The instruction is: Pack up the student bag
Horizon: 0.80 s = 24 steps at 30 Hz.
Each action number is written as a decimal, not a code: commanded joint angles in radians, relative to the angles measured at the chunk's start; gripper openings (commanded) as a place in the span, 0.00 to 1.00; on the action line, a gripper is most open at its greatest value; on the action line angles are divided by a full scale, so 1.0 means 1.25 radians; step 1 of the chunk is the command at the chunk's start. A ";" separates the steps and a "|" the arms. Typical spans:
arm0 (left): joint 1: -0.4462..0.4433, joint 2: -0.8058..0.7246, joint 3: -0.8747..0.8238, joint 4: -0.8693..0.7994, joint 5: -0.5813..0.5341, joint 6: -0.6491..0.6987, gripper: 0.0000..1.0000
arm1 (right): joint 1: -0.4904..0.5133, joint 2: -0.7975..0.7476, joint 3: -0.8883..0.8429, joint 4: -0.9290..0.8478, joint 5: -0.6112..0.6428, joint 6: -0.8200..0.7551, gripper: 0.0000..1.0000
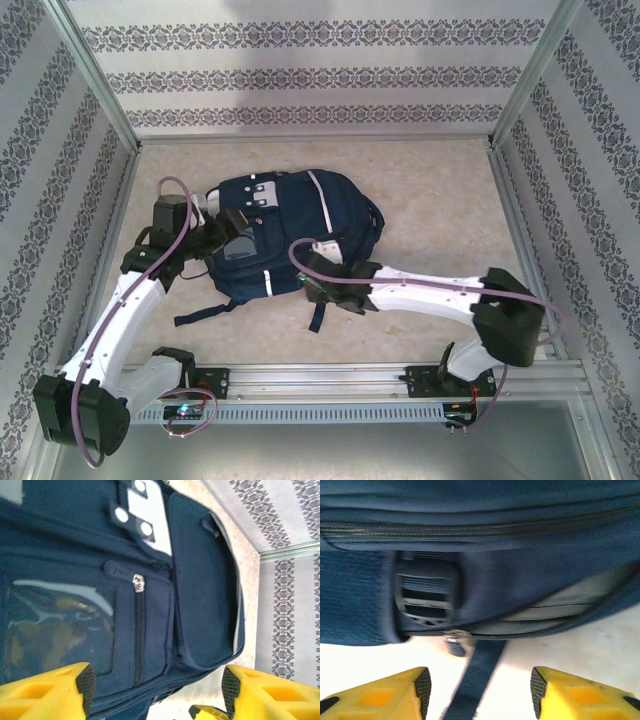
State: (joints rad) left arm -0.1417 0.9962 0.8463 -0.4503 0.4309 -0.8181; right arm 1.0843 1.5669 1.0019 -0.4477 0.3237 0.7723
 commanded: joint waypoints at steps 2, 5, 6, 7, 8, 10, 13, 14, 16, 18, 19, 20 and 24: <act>0.010 -0.046 -0.033 -0.055 -0.017 0.001 0.70 | 0.023 0.085 0.068 -0.021 -0.001 -0.004 0.66; 0.011 -0.075 -0.048 -0.078 -0.027 0.009 0.70 | 0.029 0.135 0.098 -0.050 0.031 0.018 0.66; 0.011 -0.083 -0.054 -0.084 -0.031 0.012 0.70 | 0.028 0.147 0.104 -0.061 0.049 0.026 0.65; 0.010 -0.089 -0.059 -0.087 -0.034 0.012 0.70 | 0.027 0.155 0.107 -0.073 0.071 0.033 0.63; 0.010 -0.093 -0.062 -0.088 -0.035 0.012 0.70 | 0.026 0.159 0.107 -0.083 0.092 0.042 0.60; 0.010 -0.096 -0.069 -0.093 -0.039 0.017 0.70 | 0.020 0.154 0.093 -0.090 0.132 0.061 0.55; 0.010 -0.096 -0.081 -0.096 -0.054 0.025 0.70 | -0.006 0.120 0.050 -0.076 0.150 0.089 0.45; 0.010 -0.095 -0.086 -0.094 -0.059 0.027 0.70 | -0.016 0.105 0.032 -0.068 0.154 0.097 0.43; 0.011 -0.094 -0.098 -0.091 -0.065 0.029 0.70 | -0.043 0.071 -0.004 -0.056 0.155 0.111 0.39; 0.011 -0.094 -0.107 -0.092 -0.077 0.038 0.70 | -0.068 0.031 -0.040 -0.047 0.156 0.116 0.36; 0.011 -0.093 -0.110 -0.095 -0.086 0.044 0.70 | -0.078 0.009 -0.057 -0.045 0.158 0.114 0.35; 0.012 -0.093 -0.110 -0.101 -0.091 0.050 0.70 | -0.088 -0.009 -0.069 -0.051 0.161 0.113 0.34; 0.014 -0.097 -0.115 -0.109 -0.098 0.058 0.70 | -0.118 -0.104 -0.133 -0.038 0.154 0.091 0.31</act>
State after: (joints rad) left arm -0.1398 0.8875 0.7128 -0.5575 0.3344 -0.7811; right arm 0.9436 1.5066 0.8829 -0.4976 0.4858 0.8917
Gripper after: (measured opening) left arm 0.702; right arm 0.317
